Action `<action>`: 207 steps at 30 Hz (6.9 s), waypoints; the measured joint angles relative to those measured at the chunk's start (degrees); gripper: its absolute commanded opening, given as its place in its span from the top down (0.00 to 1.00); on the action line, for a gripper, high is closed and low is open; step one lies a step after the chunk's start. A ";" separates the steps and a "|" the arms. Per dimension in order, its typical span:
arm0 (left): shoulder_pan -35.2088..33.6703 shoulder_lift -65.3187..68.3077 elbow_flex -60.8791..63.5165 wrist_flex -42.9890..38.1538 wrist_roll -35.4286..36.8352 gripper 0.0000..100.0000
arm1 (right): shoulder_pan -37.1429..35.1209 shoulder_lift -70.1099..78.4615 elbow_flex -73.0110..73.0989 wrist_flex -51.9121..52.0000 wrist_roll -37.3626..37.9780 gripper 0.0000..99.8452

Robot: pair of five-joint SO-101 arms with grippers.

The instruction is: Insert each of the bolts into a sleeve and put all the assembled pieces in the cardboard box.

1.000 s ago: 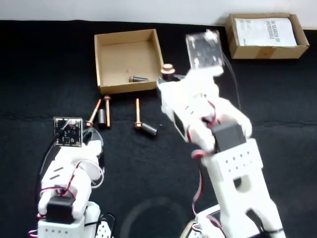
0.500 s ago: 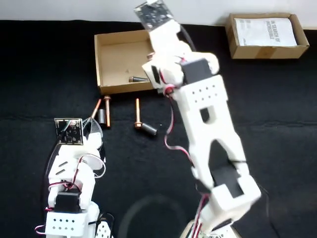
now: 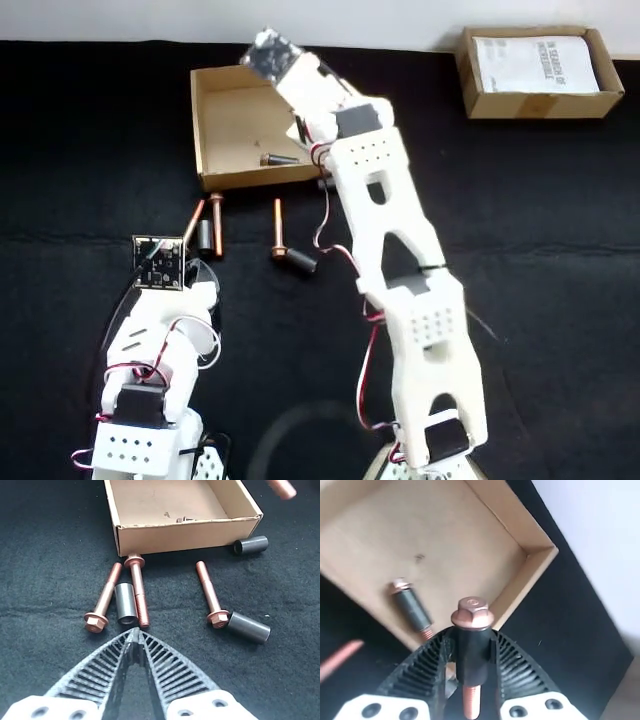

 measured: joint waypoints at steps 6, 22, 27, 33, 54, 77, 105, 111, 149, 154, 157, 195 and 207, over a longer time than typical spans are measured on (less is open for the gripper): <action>0.09 0.00 0.00 0.00 -0.09 0.98 | -1.05 12.31 -4.48 -10.99 9.32 0.99; 0.09 -1.58 0.00 0.35 -0.09 0.98 | -5.27 20.31 -23.74 0.97 14.51 0.80; 0.09 -1.58 0.00 0.35 -0.09 0.98 | -5.54 20.04 -34.02 13.27 14.51 0.80; 0.09 -1.58 0.00 0.35 -0.09 0.98 | -7.12 19.87 -38.59 29.27 14.51 0.80; -1.58 -1.58 0.00 0.35 -0.09 0.98 | -11.52 -17.14 -1.32 42.55 -19.96 0.80; -1.58 -1.58 0.00 1.76 -0.09 0.98 | -9.67 -23.21 48.70 15.12 -10.90 0.80; -1.58 -1.58 0.00 1.76 -0.09 0.98 | -9.14 -17.49 50.46 1.85 -7.65 0.99; -1.58 -1.58 0.00 1.76 -0.09 0.98 | -7.30 -18.55 40.88 10.90 -7.65 0.99; -4.13 -1.76 -4.84 17.49 -2.55 0.99 | 7.03 -96.09 48.44 42.46 -18.99 0.99; -4.13 2.11 -11.52 18.02 -8.44 0.99 | 7.30 -108.84 63.21 42.46 -18.99 0.99; -4.13 10.20 -18.73 18.02 -9.32 0.99 | 7.21 -113.93 70.33 42.46 -18.99 0.99; 0.70 126.51 -101.54 18.11 -1.58 0.99 | 30.95 -150.95 118.59 19.25 -8.18 0.99; -0.09 125.45 -111.30 35.96 -1.58 0.98 | 30.86 -150.95 118.59 19.25 -8.18 0.99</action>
